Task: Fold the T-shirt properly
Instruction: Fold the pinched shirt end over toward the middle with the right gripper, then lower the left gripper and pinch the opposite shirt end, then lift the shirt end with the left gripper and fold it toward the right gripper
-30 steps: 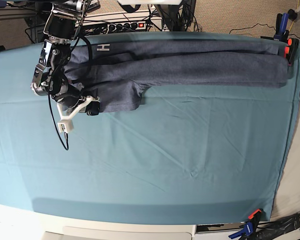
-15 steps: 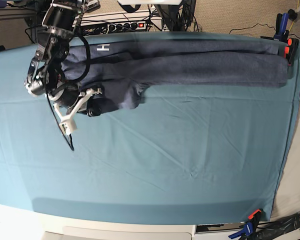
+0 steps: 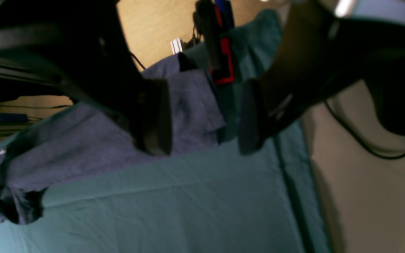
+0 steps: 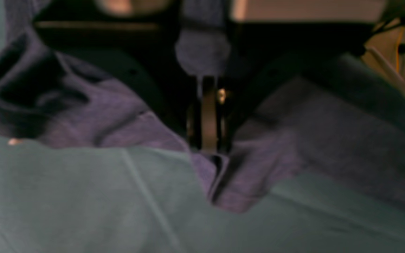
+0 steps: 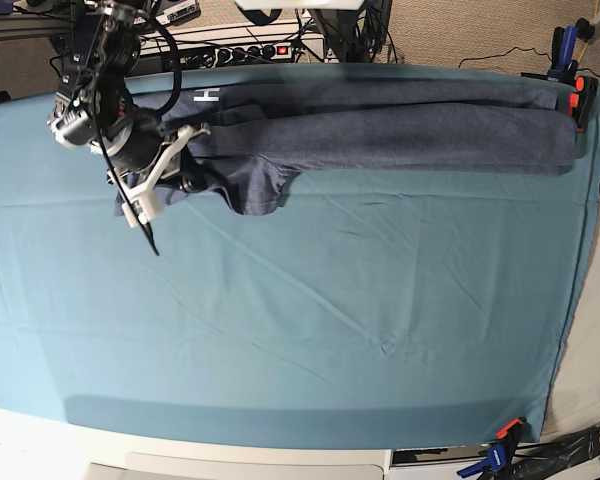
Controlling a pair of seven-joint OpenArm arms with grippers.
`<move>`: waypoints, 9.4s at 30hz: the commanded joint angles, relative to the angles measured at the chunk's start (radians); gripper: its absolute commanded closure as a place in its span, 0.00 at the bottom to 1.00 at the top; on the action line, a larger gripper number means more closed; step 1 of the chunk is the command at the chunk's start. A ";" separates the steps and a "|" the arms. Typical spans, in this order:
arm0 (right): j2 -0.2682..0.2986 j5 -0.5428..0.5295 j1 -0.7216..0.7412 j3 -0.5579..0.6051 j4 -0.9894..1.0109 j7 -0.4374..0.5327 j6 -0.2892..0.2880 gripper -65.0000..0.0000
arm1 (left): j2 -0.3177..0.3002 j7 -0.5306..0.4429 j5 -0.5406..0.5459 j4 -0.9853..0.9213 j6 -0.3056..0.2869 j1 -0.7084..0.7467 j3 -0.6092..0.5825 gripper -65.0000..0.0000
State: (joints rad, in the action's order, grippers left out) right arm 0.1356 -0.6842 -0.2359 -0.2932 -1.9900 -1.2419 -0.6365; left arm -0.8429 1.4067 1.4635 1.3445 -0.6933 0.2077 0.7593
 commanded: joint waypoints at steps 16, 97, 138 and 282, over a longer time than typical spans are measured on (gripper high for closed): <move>0.009 -0.035 -0.229 -0.002 -0.275 0.007 -0.027 1.00 | -0.032 -0.010 0.020 0.013 -0.005 -0.006 0.011 0.50; 0.044 -0.059 -0.194 -0.003 -0.352 0.056 -0.062 0.64 | 0.028 -0.010 0.014 0.011 0.013 0.147 0.009 0.50; 0.044 -0.060 -0.194 -0.003 -0.352 0.068 -0.062 0.64 | 0.013 -0.010 0.014 -0.477 0.019 -0.185 -0.347 0.50; 0.022 0.008 -0.193 -0.003 -0.352 0.113 -0.062 0.64 | 0.526 -0.309 -0.551 0.589 0.241 0.037 -0.542 1.00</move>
State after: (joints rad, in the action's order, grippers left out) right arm 0.1516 -0.6582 -0.4316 -0.2935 -2.3245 -1.1610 -0.6975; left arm -0.3103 1.1210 0.8902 1.9175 -0.4484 0.2520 0.2115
